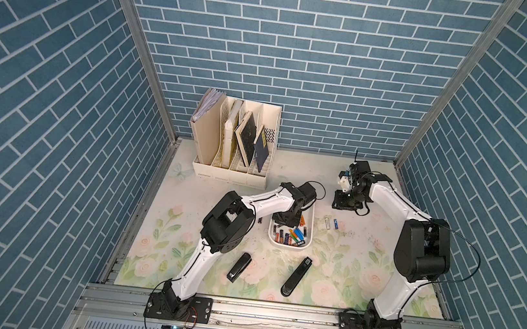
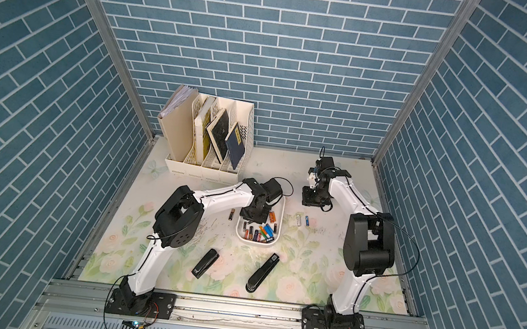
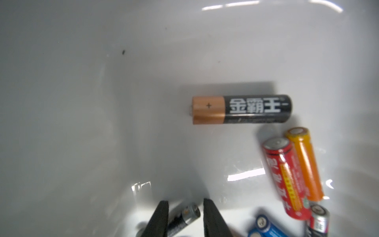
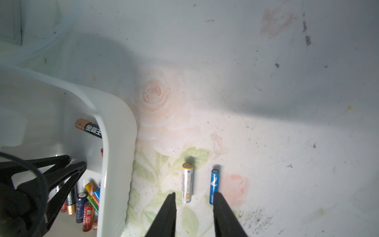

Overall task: Take the batteries out of the storage box
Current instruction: Adjust the battery in the storage box.

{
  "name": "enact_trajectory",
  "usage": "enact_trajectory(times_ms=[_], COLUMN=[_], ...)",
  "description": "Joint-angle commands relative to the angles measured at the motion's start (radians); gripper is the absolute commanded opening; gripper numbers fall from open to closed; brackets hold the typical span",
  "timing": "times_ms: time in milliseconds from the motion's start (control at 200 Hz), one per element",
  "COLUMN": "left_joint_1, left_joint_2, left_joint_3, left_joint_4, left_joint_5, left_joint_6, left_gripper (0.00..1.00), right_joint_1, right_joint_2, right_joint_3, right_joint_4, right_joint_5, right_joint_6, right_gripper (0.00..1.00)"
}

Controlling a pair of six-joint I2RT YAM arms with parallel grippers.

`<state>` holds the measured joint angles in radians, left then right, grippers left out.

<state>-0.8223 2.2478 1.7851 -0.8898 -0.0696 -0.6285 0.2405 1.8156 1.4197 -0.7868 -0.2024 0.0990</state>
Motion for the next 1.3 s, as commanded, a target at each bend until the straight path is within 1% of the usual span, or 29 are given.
enact_trajectory(times_ms=[0,60,360,570,1000,1125,1210,1295], left_joint_1=[0.004,0.005,0.011,0.035,0.072,0.082,0.088,0.092], left_joint_2=[-0.018,-0.015,-0.014,-0.002,0.105,0.127,0.136,0.136], left_joint_3=[-0.015,-0.015,0.006,0.027,0.230,0.245,0.248,0.245], left_joint_4=[-0.012,-0.015,-0.012,0.010,-0.056,-0.055,-0.054,-0.054], left_joint_5=[0.011,0.011,0.024,0.065,0.084,0.095,0.099,0.097], left_joint_6=[0.012,0.015,0.029,0.048,0.088,0.098,0.098,0.096], left_gripper=[0.30,0.27,0.19,0.18,0.18,0.19,0.21,0.26], right_joint_1=[-0.004,-0.004,-0.002,-0.001,-0.001,-0.001,-0.001,0.000], right_joint_2=[-0.021,-0.019,-0.033,-0.035,-0.030,-0.033,-0.033,-0.036], right_joint_3=[-0.004,-0.004,-0.011,-0.011,-0.006,-0.004,-0.006,-0.009], right_joint_4=[-0.029,-0.029,-0.024,-0.024,-0.031,-0.034,-0.035,-0.035], right_joint_5=[0.003,0.001,-0.002,-0.002,-0.004,-0.002,0.000,0.000], right_joint_6=[-0.021,-0.019,-0.002,0.004,0.005,0.004,0.002,0.001], right_gripper=[0.34,0.34,0.34,0.34,0.34,0.34,0.34,0.34])
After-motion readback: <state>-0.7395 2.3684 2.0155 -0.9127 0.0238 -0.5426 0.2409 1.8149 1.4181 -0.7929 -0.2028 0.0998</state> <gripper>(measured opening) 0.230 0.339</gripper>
